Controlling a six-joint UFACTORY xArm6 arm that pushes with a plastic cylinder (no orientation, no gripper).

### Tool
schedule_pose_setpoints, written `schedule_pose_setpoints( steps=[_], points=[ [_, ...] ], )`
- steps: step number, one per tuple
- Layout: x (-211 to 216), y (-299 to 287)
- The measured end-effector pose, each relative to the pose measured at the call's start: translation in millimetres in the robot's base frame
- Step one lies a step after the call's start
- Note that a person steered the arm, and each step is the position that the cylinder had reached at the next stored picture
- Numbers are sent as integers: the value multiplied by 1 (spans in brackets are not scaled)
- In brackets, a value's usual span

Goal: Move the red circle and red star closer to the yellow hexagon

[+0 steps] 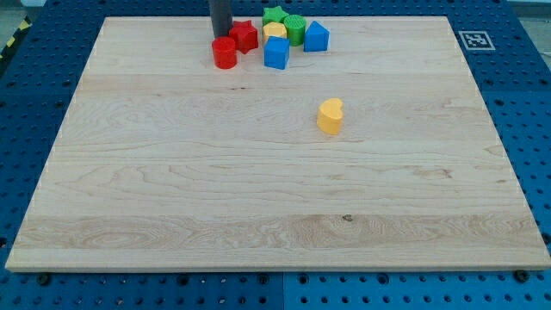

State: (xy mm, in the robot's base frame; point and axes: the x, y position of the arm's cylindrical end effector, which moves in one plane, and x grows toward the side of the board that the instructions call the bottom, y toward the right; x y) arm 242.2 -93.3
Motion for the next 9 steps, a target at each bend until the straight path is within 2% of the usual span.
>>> schedule_pose_setpoints(
  steps=[2,3,6,9],
  points=[
    [50,-62],
    [81,-45],
    [86,-11],
    [65,68]
  ],
)
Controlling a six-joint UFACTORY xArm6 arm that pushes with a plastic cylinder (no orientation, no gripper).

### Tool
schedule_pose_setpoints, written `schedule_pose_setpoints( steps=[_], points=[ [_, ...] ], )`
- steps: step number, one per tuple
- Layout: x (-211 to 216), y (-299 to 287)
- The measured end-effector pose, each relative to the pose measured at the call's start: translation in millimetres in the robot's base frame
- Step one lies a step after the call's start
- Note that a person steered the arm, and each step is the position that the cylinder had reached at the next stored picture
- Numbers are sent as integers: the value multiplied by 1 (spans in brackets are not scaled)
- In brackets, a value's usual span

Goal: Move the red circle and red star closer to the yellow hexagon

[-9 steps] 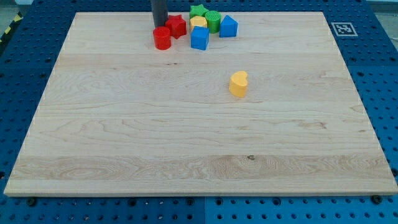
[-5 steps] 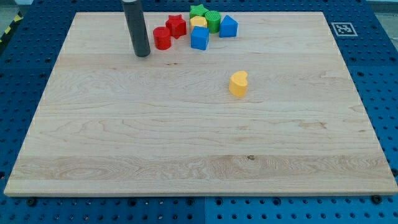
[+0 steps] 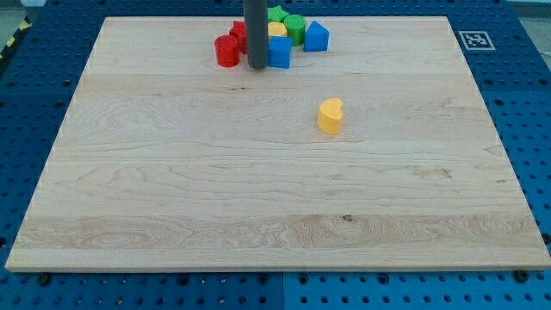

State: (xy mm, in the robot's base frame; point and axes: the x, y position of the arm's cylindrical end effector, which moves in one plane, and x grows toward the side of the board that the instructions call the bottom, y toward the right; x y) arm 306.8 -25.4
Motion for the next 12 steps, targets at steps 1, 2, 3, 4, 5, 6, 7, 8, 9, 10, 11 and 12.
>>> schedule_pose_setpoints(
  steps=[1,2,3,4,5,6,7,8,9,10,11,12],
  points=[
    [4,1],
    [21,-19],
    [18,-54],
    [-5,-66],
    [-5,-66],
    [5,-80],
    [17,-115],
    [14,-125],
    [-8,-120],
    [-26,-114],
    [-26,-105],
    [-26,-81]
  ],
)
